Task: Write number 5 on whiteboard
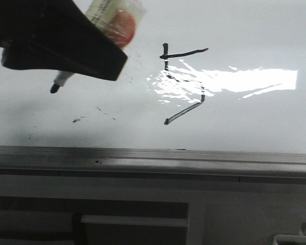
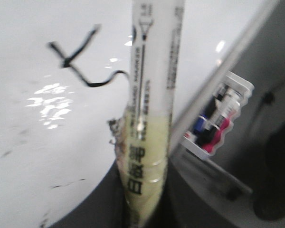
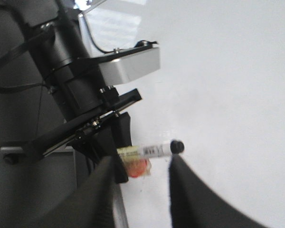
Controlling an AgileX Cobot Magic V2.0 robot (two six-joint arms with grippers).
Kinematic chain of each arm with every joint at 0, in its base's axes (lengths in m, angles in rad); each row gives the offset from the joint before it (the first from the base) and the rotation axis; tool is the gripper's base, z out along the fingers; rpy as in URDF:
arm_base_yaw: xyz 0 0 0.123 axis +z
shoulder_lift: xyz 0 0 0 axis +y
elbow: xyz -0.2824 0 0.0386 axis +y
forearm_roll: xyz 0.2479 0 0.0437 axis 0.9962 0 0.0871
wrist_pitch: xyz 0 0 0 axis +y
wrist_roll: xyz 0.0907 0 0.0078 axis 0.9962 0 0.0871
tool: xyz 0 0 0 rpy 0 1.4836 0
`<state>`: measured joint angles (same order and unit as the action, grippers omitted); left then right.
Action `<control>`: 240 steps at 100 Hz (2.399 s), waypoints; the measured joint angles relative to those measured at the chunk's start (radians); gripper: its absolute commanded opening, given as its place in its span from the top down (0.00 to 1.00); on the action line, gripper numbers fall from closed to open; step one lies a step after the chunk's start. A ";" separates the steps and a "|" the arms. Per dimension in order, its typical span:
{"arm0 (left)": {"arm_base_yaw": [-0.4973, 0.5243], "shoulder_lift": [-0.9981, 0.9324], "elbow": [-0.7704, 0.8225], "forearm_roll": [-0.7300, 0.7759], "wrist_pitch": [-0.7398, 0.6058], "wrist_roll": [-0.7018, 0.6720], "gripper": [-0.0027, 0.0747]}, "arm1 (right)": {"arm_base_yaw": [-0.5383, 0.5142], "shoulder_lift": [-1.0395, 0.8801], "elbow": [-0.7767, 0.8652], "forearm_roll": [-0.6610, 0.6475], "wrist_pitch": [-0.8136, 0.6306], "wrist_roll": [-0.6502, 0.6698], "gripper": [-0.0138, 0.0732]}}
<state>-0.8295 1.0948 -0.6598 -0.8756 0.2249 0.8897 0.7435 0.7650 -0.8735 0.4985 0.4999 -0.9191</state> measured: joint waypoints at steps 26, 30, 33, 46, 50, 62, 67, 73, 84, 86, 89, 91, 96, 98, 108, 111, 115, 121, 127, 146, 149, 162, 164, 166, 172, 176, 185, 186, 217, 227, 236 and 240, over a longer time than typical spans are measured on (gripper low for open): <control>0.013 0.089 0.023 -0.101 -0.152 -0.085 0.99 | -0.079 -0.051 0.000 0.000 0.041 0.034 0.91; 0.013 0.110 0.023 -0.135 -0.180 -0.085 0.99 | -0.081 -0.051 0.000 0.000 0.050 0.036 0.91; 0.013 0.130 0.023 -0.169 -0.202 -0.088 0.99 | -0.081 -0.051 0.000 0.000 0.052 0.036 0.91; 0.013 0.182 0.023 -0.240 -0.305 -0.093 0.99 | -0.081 -0.051 0.000 0.000 0.066 0.050 0.91; 0.013 0.188 0.023 -0.246 -0.315 -0.093 0.99 | -0.081 -0.051 0.000 0.000 0.069 0.054 0.91; 0.011 0.205 0.021 -0.260 -0.322 -0.093 0.99 | -0.081 -0.051 0.000 0.000 0.070 0.066 0.91; 0.009 0.214 0.019 -0.282 -0.322 -0.093 0.99 | -0.081 -0.051 0.002 0.000 0.070 0.074 0.91; 0.009 0.221 0.015 -0.321 -0.322 -0.093 0.99 | -0.081 -0.051 0.012 0.000 0.070 0.081 0.91; 0.009 0.230 0.009 -0.384 -0.315 -0.093 0.99 | -0.081 -0.051 0.042 0.000 0.070 0.087 0.91; 0.009 0.230 0.007 -0.389 -0.315 -0.093 0.99 | -0.081 -0.051 0.048 0.000 0.070 0.087 0.91; 0.009 0.230 0.007 -0.398 -0.315 -0.093 0.99 | -0.081 -0.051 0.055 0.000 0.070 0.087 0.91; 0.009 0.230 0.007 -0.402 -0.315 -0.093 0.99 | -0.081 -0.051 0.061 0.000 0.070 0.087 0.91; 0.009 0.232 0.007 -0.408 -0.315 -0.093 0.97 | -0.081 -0.051 0.069 0.004 0.070 0.087 0.91; 0.009 0.231 0.007 -0.409 -0.315 -0.093 0.96 | -0.081 -0.051 0.074 0.006 0.070 0.087 0.91; 0.009 0.231 0.007 -0.412 -0.315 -0.093 0.85 | -0.081 -0.051 0.081 0.011 0.070 0.089 0.91; 0.009 0.231 0.006 -0.415 -0.315 -0.093 0.82 | -0.081 -0.051 0.083 0.012 0.070 0.089 0.91; 0.009 0.231 0.006 -0.415 -0.315 -0.093 0.78 | -0.081 -0.051 0.083 0.013 0.070 0.089 0.91; 0.009 0.231 0.006 -0.422 -0.315 -0.093 0.73 | -0.081 -0.051 0.083 0.016 0.068 0.089 0.91; 0.008 0.232 0.006 -0.427 -0.315 -0.093 0.70 | -0.081 -0.051 0.083 0.017 0.068 0.089 0.91; 0.005 0.232 0.003 -0.430 -0.313 -0.093 0.69 | -0.081 -0.051 0.083 0.018 0.062 0.089 0.91; 0.005 0.232 0.003 -0.430 -0.313 -0.093 0.69 | -0.081 -0.051 0.083 0.018 0.062 0.089 0.91; 0.005 0.232 0.003 -0.430 -0.309 -0.093 0.58 | -0.081 -0.051 0.083 0.018 0.062 0.089 0.91; 0.005 0.232 0.003 -0.430 -0.309 -0.093 0.55 | -0.081 -0.051 0.083 0.018 0.062 0.089 0.91; 0.003 0.232 0.002 -0.430 -0.307 -0.093 0.53 | -0.081 -0.051 0.083 0.018 0.062 0.089 0.91; 0.001 0.232 0.000 -0.430 -0.305 -0.093 0.47 | -0.081 -0.051 0.083 0.018 0.062 0.089 0.91; -0.001 0.232 -0.001 -0.430 -0.301 -0.093 0.46 | -0.081 -0.051 0.083 0.018 0.062 0.089 0.91; -0.003 0.232 -0.004 -0.430 -0.297 -0.093 0.46 | -0.081 -0.051 0.083 0.018 0.062 0.089 0.91; -0.003 0.232 -0.004 -0.430 -0.297 -0.093 0.46 | -0.081 -0.051 0.083 0.018 0.062 0.089 0.91; -0.003 0.232 -0.004 -0.430 -0.297 -0.093 0.37 | -0.081 -0.051 0.083 0.020 0.062 0.091 0.91; -0.005 0.228 -0.006 -0.431 -0.291 -0.093 0.28 | -0.081 -0.051 0.083 0.020 0.062 0.091 0.91; -0.007 0.214 -0.013 -0.434 -0.284 -0.093 0.28 | -0.081 -0.053 0.083 0.020 0.062 0.091 0.91; -0.007 0.203 -0.018 -0.425 -0.286 -0.093 0.28 | -0.081 -0.055 0.083 0.020 0.058 0.091 0.91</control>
<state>-0.8363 1.2983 -0.6775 -1.3005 -0.0613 0.7962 0.6621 0.7101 -0.7908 0.5181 0.5583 -0.8279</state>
